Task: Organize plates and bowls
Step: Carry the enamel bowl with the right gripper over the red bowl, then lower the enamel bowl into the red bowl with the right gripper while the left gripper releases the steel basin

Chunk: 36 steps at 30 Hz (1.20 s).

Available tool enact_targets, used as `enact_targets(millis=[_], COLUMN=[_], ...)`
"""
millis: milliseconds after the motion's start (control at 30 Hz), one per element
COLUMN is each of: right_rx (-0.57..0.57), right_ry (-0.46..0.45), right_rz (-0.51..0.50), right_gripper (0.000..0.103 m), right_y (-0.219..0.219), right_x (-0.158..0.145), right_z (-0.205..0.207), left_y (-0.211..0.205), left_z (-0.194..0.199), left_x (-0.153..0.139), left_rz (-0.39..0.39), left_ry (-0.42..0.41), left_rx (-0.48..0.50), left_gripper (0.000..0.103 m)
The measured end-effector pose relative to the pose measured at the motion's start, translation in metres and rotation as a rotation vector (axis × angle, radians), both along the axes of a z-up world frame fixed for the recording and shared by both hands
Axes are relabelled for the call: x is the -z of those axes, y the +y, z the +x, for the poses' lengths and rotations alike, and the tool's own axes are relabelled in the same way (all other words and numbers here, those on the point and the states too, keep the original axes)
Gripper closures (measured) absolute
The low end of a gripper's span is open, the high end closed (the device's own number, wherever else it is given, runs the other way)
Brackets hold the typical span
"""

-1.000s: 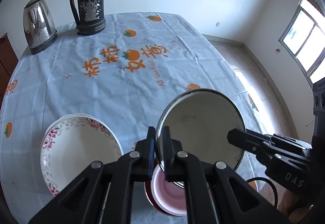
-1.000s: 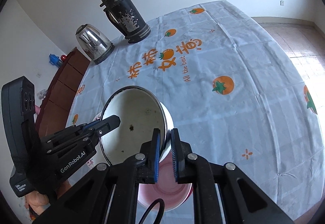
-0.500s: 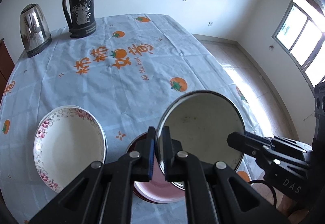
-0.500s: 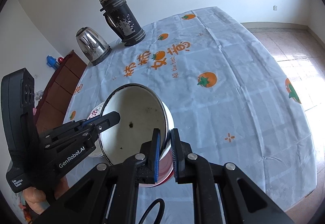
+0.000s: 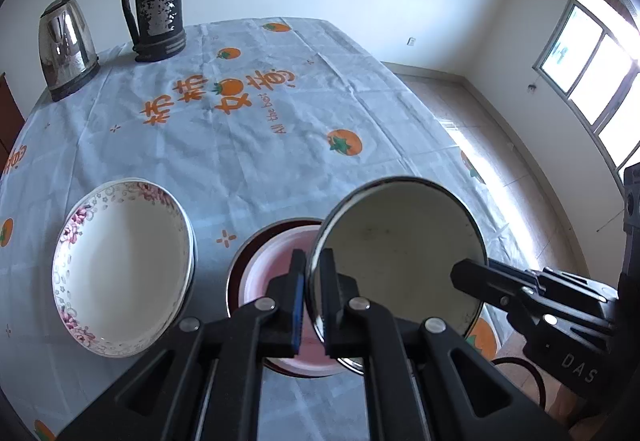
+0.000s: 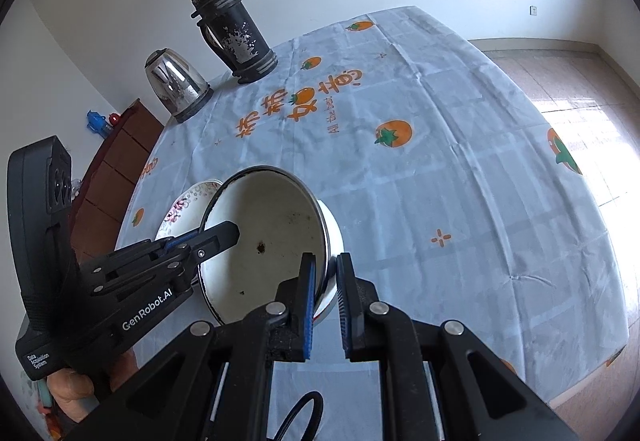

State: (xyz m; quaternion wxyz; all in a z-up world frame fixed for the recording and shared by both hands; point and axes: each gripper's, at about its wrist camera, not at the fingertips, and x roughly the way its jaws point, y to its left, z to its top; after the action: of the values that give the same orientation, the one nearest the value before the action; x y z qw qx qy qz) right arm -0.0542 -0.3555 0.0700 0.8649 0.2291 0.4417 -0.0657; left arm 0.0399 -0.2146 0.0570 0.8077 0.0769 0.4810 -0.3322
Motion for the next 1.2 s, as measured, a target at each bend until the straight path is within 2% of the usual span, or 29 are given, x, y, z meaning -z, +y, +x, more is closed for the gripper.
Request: enact_targets(millis=[367,767,1033,1200], right_rx=[-0.030,-0.051,-0.076,-0.075], right_ry=[0.014,0.039,0.048,0.041], right_rz=[0.006,-0.006,-0.036,-0.065], right_gripper=[0.091,0.091,0.091,0.091], right_y=[0.019,0.025,0.028,0.030], right_x=[0.020,0.040,0.047,0.048], right_z=[0.006,0.023,0.030,0.033], left_y=[0.019,0.019,0.014,0.012], left_z=[0.005,0.019,0.020,0.020], left_x=[0.021,0.046,0.049,0.051], left_rz=[0.025,0.071,0.109,0.128], left_ry=[0.025,0.056,0.002,-0.019], left_rx=[-0.043,-0.078,-0.096,-0.105], left_gripper=[0.099,0.099,0.098,0.094])
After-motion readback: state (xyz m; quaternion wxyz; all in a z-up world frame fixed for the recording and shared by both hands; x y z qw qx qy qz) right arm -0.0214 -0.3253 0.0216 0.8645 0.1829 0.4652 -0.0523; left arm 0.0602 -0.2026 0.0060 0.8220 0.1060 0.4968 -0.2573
